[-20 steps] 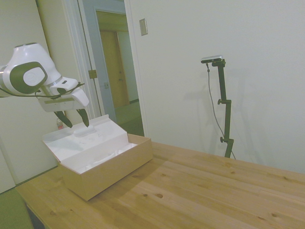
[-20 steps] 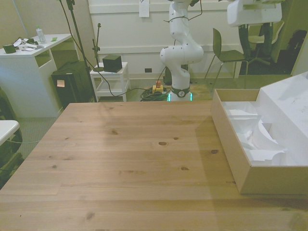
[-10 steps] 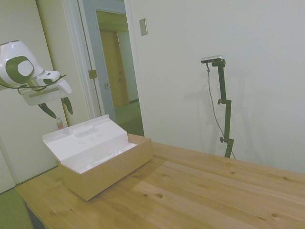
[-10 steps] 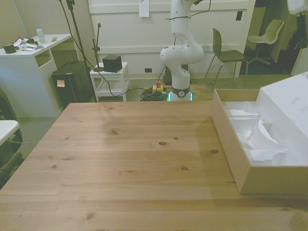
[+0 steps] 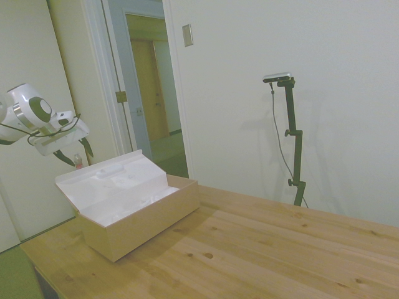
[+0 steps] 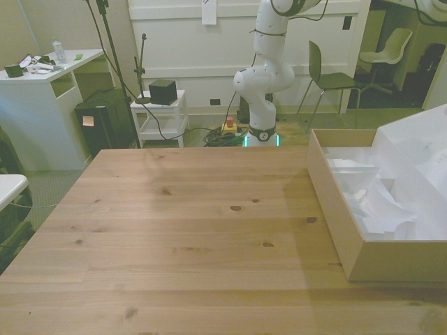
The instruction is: Close the box
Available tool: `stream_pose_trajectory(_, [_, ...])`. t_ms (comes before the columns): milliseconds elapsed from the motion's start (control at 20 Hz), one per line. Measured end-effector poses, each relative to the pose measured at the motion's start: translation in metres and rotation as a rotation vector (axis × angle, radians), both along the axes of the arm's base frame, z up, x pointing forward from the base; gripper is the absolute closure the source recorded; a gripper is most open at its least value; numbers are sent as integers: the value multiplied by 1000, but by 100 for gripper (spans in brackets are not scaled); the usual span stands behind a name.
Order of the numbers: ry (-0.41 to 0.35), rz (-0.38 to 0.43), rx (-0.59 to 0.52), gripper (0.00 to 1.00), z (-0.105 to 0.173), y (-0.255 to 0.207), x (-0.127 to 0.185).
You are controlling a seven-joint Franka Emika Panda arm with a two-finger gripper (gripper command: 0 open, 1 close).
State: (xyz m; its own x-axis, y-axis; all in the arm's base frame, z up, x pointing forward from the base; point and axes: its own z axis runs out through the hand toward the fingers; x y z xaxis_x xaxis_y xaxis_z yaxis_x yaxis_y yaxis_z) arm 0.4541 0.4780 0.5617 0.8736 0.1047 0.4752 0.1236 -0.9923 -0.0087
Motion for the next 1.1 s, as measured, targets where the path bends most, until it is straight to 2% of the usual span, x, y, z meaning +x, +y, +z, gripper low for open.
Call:
stream_pose_trajectory(250, [25,-20,-42,0,-26,26,18])
stream_pose_trajectory(500, [52,-114,-82,0,-34,12,52])
stream_pose_trajectory(700, [62,-185,-40,0,-7,-14,69])
stream_pose_trajectory(950, [36,-284,15,0,50,-82,75])
stream_pose_trajectory(1000, [44,-313,6,0,54,-100,73])
stream_pose_trajectory(1100, [89,-380,-25,0,39,-141,75])
